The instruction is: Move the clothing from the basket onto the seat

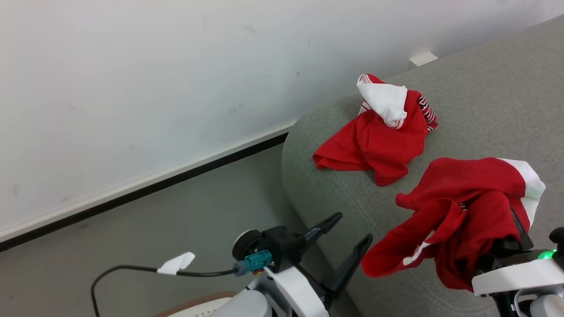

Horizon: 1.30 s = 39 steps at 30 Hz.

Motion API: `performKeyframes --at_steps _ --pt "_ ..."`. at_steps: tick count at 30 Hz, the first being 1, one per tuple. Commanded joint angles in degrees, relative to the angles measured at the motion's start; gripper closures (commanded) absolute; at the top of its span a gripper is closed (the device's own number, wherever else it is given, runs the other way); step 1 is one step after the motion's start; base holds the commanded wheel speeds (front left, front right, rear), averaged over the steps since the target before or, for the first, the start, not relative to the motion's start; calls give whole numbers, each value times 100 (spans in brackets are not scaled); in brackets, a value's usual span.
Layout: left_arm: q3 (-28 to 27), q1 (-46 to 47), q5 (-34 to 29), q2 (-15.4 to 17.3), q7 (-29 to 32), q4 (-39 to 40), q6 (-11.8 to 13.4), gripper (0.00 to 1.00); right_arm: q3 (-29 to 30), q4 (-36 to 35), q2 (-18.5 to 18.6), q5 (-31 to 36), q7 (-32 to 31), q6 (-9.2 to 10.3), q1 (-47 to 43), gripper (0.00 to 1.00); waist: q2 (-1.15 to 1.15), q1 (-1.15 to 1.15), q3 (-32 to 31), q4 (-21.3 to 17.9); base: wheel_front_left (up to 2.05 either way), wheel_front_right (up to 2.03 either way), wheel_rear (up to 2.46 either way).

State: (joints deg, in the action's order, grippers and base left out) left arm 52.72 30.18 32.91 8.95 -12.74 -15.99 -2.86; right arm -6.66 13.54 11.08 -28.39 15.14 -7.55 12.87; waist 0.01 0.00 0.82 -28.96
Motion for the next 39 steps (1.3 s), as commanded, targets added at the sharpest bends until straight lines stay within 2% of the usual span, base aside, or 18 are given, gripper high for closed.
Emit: performKeyframes --at_steps 1,12,18,28,35,39 --pt "16 63 -57 6 -62 -50 -8 0 27 -54 40 -40 -1 13 5 100 -1 0 102 -86 0 0 0" --pt "29 235 -99 18 -72 -211 -39 0 4 -45 209 -14 -1 13 515 100 -1 0 418 -140 0 0 0" --pt "21 487 -177 149 170 -95 6 0 332 221 522 -238 -1 13 1235 100 -1 0 1005 195 0 0 0" --pt "-47 1084 -392 502 631 323 82 0 1486 891 1295 -572 -3 13 2345 100 -1 0 2336 925 0 0 0" --pt "-147 1396 -505 668 768 577 167 0 1850 1752 1925 -844 -1 13 3163 100 -1 0 2952 1332 0 0 0" --pt "-199 1480 -527 736 787 661 224 0 1960 2340 2267 -761 -34 13 3517 100 -1 0 3200 1505 0 0 0"
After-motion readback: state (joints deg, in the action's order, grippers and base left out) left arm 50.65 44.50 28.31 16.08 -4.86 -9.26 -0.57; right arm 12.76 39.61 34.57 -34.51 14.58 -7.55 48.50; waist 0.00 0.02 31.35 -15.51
